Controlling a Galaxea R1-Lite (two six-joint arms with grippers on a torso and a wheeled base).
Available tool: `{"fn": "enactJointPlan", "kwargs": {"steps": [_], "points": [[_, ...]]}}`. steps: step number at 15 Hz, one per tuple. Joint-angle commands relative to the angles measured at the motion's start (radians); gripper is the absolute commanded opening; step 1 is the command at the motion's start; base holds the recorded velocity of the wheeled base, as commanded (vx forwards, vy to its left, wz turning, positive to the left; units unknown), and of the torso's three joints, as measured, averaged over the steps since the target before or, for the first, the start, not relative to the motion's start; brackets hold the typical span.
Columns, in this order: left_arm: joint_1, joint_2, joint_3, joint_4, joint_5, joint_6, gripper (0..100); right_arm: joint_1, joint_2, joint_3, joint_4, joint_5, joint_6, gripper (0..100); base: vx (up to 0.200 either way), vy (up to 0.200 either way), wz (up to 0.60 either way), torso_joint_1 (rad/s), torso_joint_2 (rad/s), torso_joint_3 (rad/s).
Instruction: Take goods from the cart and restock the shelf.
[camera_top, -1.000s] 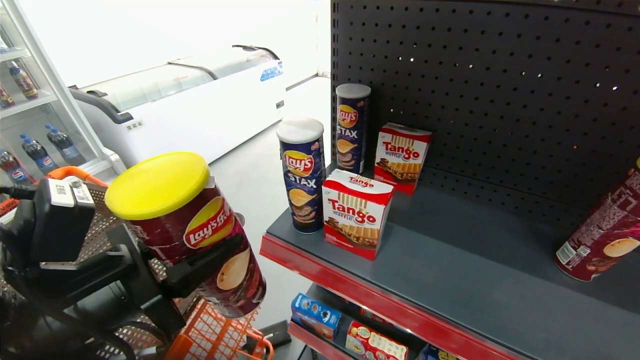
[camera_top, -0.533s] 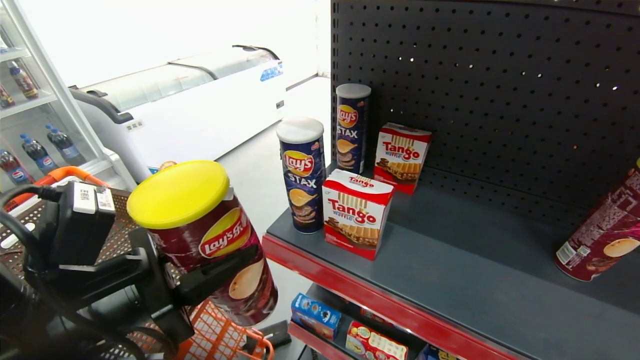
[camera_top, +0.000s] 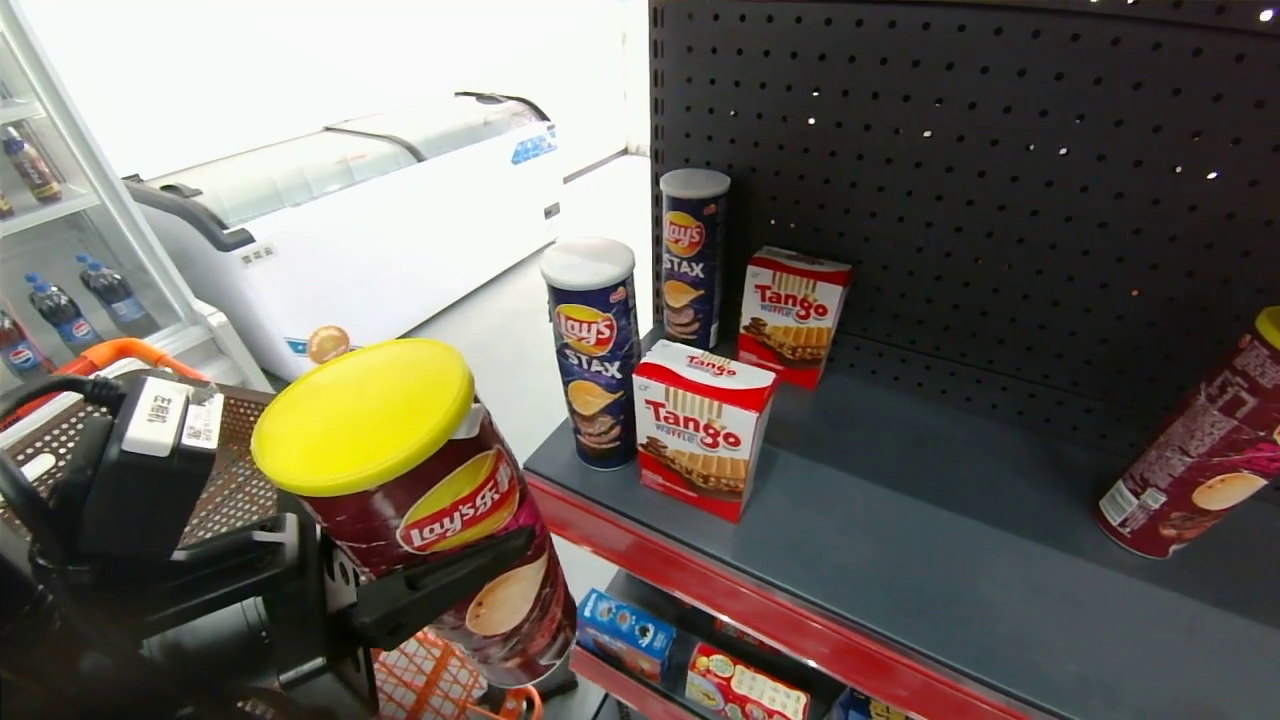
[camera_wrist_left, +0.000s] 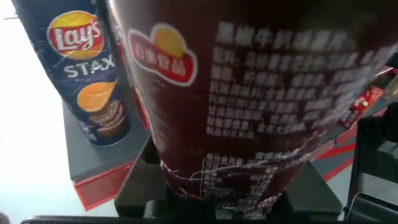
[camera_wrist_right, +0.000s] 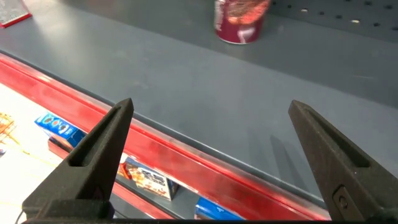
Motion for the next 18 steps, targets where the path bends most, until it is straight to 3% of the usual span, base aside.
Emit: {"fn": "enactJointPlan", "kwargs": {"steps": [1, 11, 18], "points": [[-0.001, 0.005, -0.001, -0.001, -0.002, 0.000, 0, 0.000, 0.001, 0.000, 0.000, -0.001, 0.000, 100, 0.000, 0.000, -0.60, -0.007, 0.00, 0.007], [0.001, 0.023, -0.002, -0.005, -0.001, 0.000, 0, 0.000, 0.001, 0.000, 0.000, -0.001, 0.000, 100, 0.000, 0.000, -0.60, 0.003, 0.00, 0.000], [0.007, 0.020, -0.001, -0.006, 0.001, 0.000, 0, 0.000, 0.001, 0.000, 0.000, 0.001, -0.003, 100, 0.000, 0.000, 0.00, 0.000, 0.00, 0.000]]}}
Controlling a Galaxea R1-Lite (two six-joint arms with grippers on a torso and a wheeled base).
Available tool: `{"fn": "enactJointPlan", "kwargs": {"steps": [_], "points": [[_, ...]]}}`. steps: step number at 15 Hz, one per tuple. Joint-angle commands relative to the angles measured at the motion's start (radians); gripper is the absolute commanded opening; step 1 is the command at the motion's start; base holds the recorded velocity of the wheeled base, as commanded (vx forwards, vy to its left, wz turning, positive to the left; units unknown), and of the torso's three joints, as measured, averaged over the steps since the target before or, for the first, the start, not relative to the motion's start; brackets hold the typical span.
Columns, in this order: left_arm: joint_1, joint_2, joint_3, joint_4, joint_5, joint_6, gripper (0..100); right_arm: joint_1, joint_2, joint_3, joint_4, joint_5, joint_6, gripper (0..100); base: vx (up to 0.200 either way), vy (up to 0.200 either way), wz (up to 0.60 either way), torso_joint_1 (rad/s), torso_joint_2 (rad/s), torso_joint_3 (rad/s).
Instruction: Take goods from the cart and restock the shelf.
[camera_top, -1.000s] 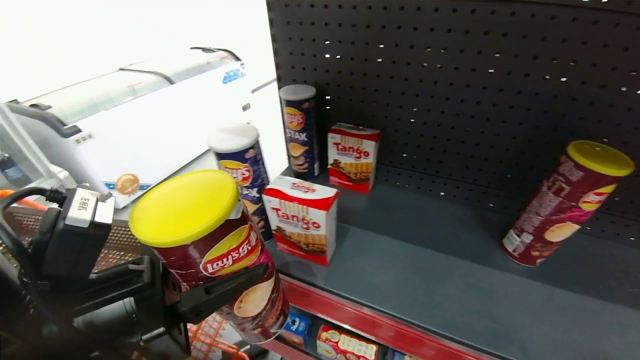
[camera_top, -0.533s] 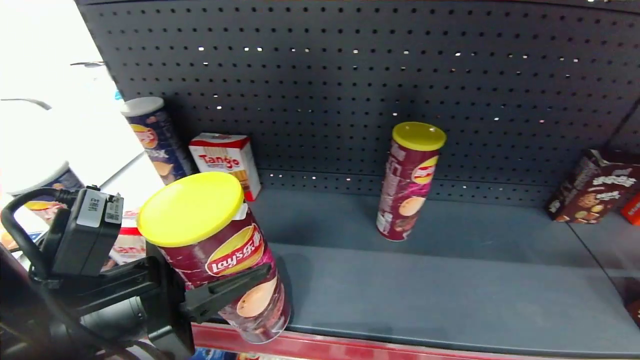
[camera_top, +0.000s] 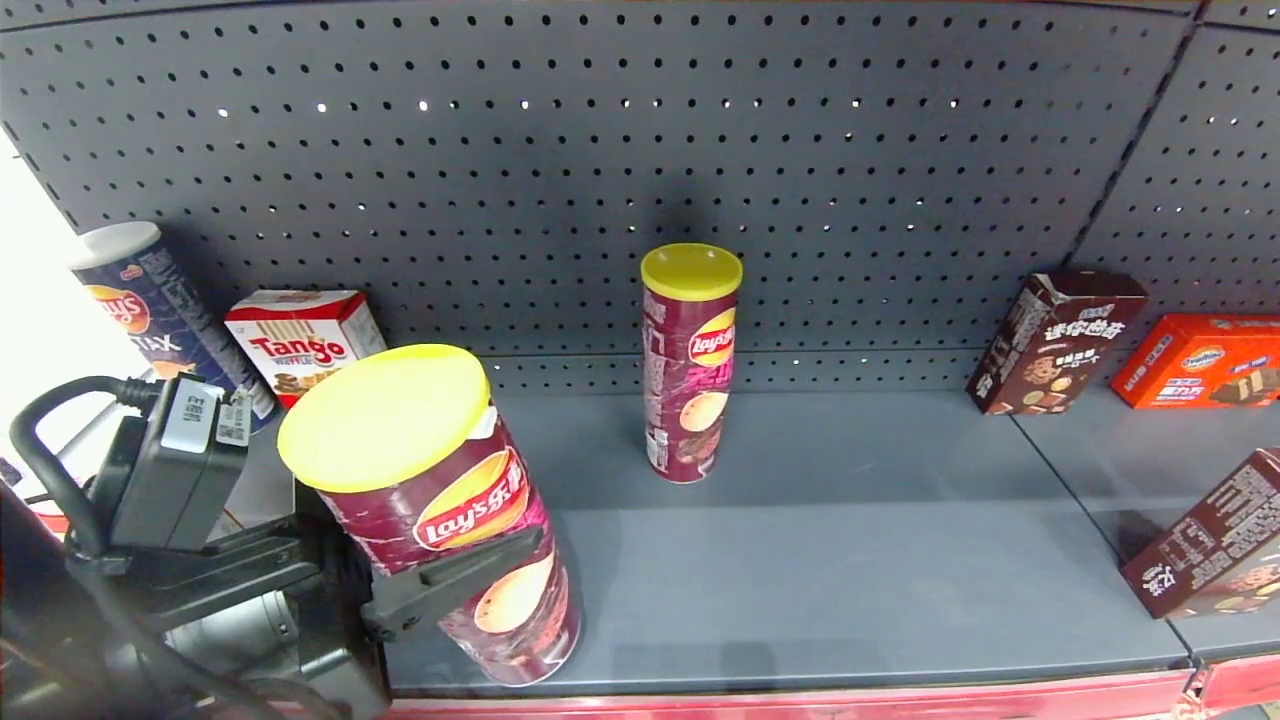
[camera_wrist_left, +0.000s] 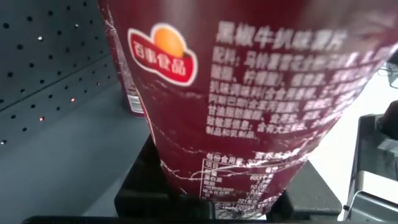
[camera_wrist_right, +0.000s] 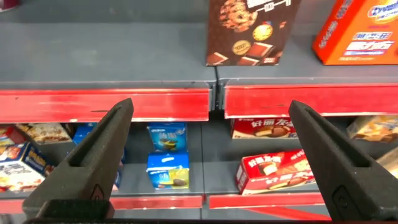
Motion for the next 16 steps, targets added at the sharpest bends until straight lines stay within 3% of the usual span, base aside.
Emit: {"fn": "enactJointPlan", "kwargs": {"steps": [1, 6, 8, 11, 16], "points": [[-0.001, -0.004, 0.002, -0.001, 0.000, 0.000, 0, 0.000, 0.001, 0.000, 0.000, 0.000, -0.001, 100, 0.000, 0.000, 0.00, 0.000, 0.00, 0.000], [0.000, -0.004, 0.008, -0.005, 0.004, 0.016, 0, 0.000, 0.001, 0.000, 0.000, 0.000, -0.001, 100, 0.000, 0.000, 0.12, 0.000, 0.00, 0.000], [0.002, -0.004, 0.035, -0.004, 0.010, 0.069, 0, 0.000, 0.001, 0.000, 0.000, -0.001, 0.002, 100, 0.000, 0.000, 0.00, 0.000, 0.00, 0.000], [0.000, -0.005, 0.066, -0.004, 0.026, 0.123, 0, 0.000, 0.001, 0.000, 0.000, -0.001, 0.002, 100, 0.000, 0.000, 0.00, 0.000, 0.00, 0.000], [-0.003, -0.005, 0.066, -0.008, 0.079, 0.123, 0, 0.001, 0.003, 0.000, 0.001, 0.003, -0.004, 100, 0.000, 0.000, 0.00, 0.000, 0.00, 0.000]]}}
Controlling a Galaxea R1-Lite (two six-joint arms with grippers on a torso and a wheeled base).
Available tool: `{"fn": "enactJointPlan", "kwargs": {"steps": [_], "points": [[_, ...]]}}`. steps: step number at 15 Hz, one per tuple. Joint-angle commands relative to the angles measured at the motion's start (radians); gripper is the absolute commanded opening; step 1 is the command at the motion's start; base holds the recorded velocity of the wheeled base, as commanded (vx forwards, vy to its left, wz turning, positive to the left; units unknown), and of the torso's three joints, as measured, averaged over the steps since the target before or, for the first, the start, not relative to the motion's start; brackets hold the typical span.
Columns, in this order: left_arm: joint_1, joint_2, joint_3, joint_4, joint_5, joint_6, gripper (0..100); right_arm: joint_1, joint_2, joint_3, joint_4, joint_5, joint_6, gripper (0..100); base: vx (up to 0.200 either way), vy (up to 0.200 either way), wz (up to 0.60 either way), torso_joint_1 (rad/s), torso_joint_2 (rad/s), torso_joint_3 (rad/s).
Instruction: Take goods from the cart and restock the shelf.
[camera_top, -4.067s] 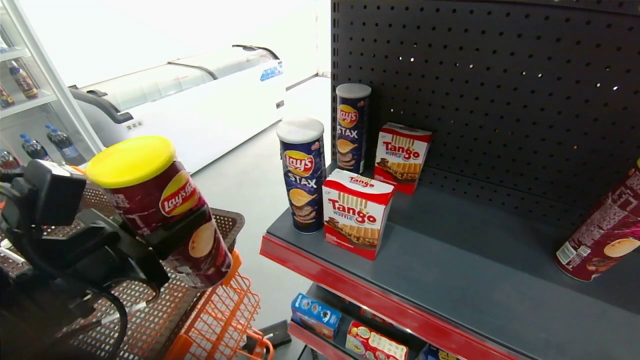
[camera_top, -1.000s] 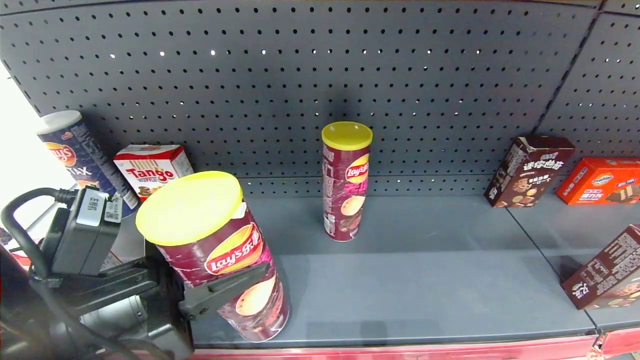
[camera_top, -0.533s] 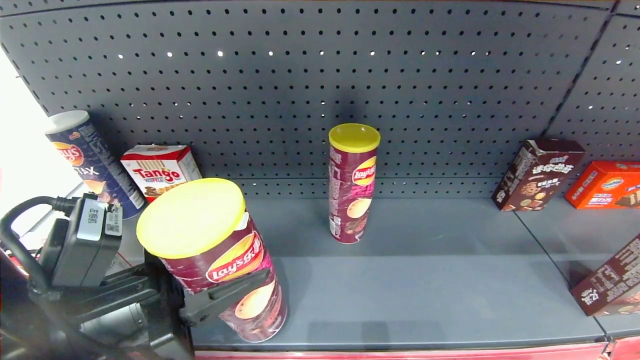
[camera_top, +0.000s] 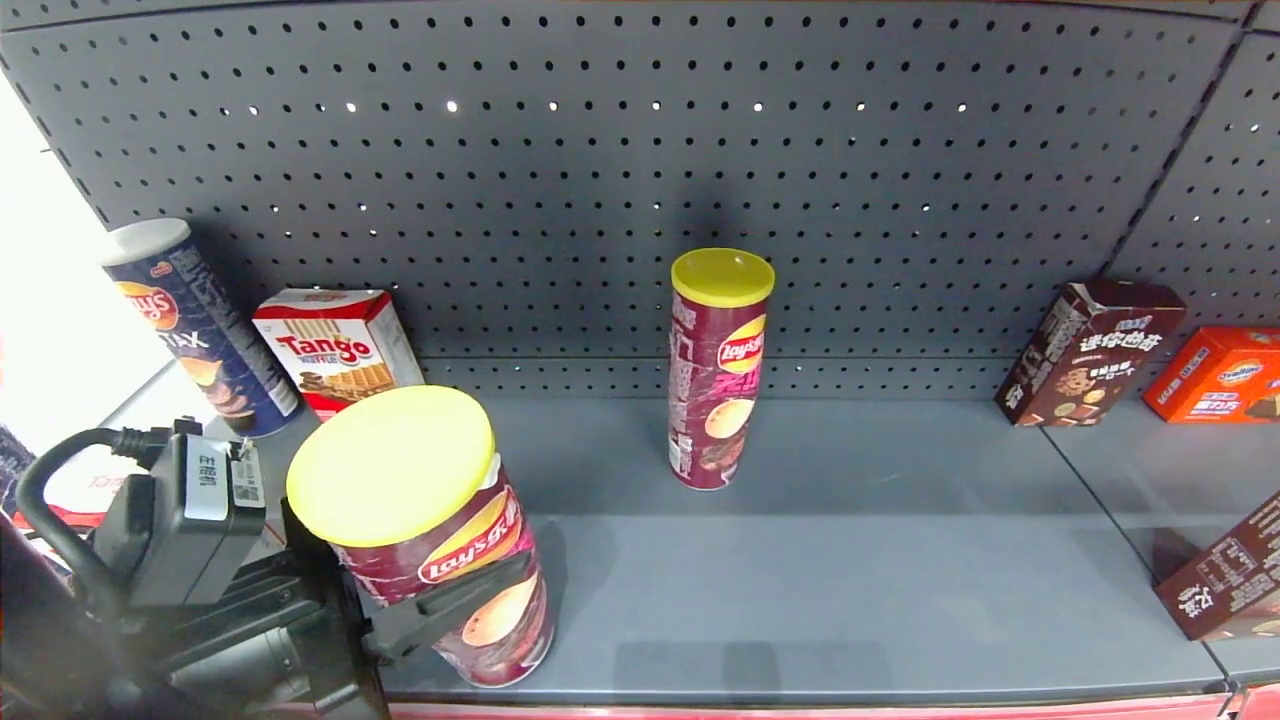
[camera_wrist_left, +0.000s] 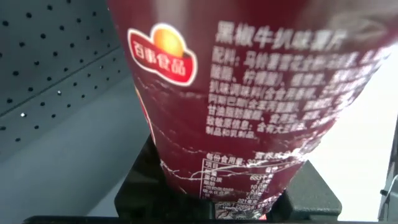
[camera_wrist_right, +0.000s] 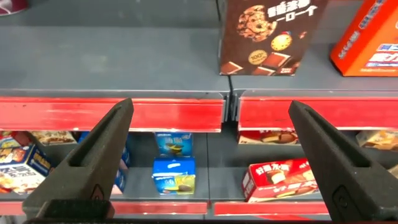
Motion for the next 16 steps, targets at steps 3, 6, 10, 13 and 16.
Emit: {"fn": "enactJointPlan", "kwargs": {"steps": [3, 6, 10, 13, 16], "points": [[0.000, 0.001, -0.007, 0.000, 0.017, -0.002, 0, -0.002, 0.102, -0.198, 0.001, 0.132, -0.051, 100, 0.000, 0.000, 0.00, 0.000, 0.00, 0.000], [-0.001, 0.004, -0.012, -0.001, 0.017, 0.001, 0, 0.022, 0.265, -0.339, 0.037, 0.170, 0.012, 100, 0.000, 0.000, 0.00, 0.000, 0.00, 0.000], [0.003, 0.003, -0.019, -0.003, 0.015, -0.009, 0, 0.091, 0.392, -0.416, 0.033, 0.250, -0.037, 100, 0.000, 0.000, 0.00, 0.000, 0.00, 0.000], [0.003, 0.003, -0.024, -0.003, 0.014, -0.010, 0, 0.162, 0.495, -0.471, 0.033, 0.276, -0.090, 100, 0.000, 0.000, 0.00, 0.000, 0.00, 0.000], [0.003, 0.006, -0.038, -0.003, 0.012, -0.022, 0, 0.229, 0.699, -0.565, -0.068, 0.280, -0.093, 100, 0.000, 0.000, 0.00, 0.000, 0.00, 0.000]]}}
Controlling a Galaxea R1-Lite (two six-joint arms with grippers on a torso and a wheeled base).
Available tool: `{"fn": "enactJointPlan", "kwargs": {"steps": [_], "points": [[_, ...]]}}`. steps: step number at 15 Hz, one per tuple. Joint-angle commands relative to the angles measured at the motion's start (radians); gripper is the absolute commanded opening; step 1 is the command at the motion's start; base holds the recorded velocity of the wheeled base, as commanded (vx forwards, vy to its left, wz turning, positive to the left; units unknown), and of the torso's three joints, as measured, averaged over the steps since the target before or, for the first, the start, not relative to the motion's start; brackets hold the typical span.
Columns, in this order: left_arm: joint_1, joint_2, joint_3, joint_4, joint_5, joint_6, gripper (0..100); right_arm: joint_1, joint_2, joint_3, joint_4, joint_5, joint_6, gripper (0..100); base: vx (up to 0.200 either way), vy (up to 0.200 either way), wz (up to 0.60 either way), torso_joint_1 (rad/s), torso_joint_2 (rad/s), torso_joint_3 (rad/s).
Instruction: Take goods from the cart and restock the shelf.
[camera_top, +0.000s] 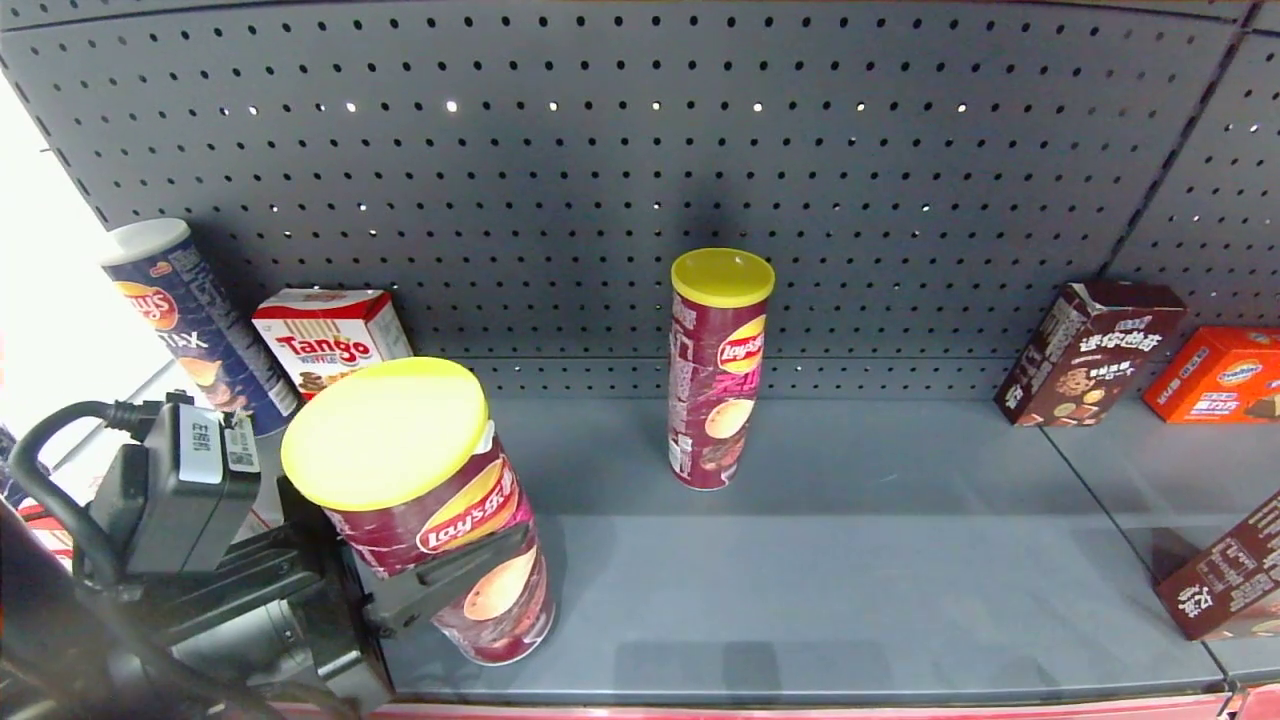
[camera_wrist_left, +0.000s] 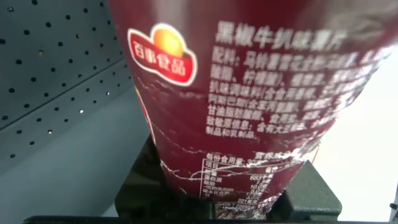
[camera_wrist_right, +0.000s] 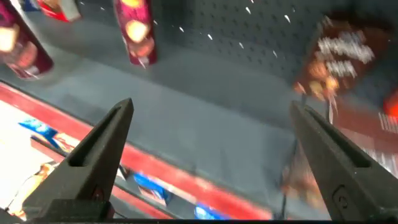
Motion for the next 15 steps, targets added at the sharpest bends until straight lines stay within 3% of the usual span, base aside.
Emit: {"fn": "enactJointPlan", "kwargs": {"steps": [1, 2, 5, 8, 13, 15], "points": [[0.000, 0.003, -0.011, -0.001, 0.001, -0.004, 0, 0.068, 0.202, -0.065, -0.073, 0.005, -0.003, 100, 0.000, 0.000, 0.00, 0.000, 0.00, 0.000], [0.000, 0.006, -0.018, 0.001, 0.001, -0.014, 0, 0.134, 0.285, -0.076, -0.133, 0.005, -0.003, 100, 0.000, 0.000, 0.00, 0.000, 0.00, 0.000], [0.002, 0.006, -0.029, 0.001, 0.003, -0.024, 0, 0.211, 0.395, -0.102, -0.179, 0.008, -0.003, 100, 0.000, 0.000, 0.00, 0.000, 0.00, 0.000], [0.002, 0.004, -0.027, 0.001, 0.003, -0.024, 0, 0.212, 0.543, -0.169, -0.258, 0.068, -0.003, 100, 0.000, 0.000, 0.00, 0.000, 0.00, 0.000], [0.002, 0.004, -0.029, 0.001, 0.003, -0.024, 0, 0.206, 0.670, -0.245, -0.261, 0.166, -0.001, 100, 0.000, 0.000, 0.00, 0.000, 0.00, 0.000], [0.002, 0.006, -0.024, 0.001, 0.004, -0.024, 0, 0.185, 0.813, -0.333, -0.318, 0.215, -0.001, 100, 0.000, 0.000, 0.00, 0.000, 0.00, 0.000]]}}
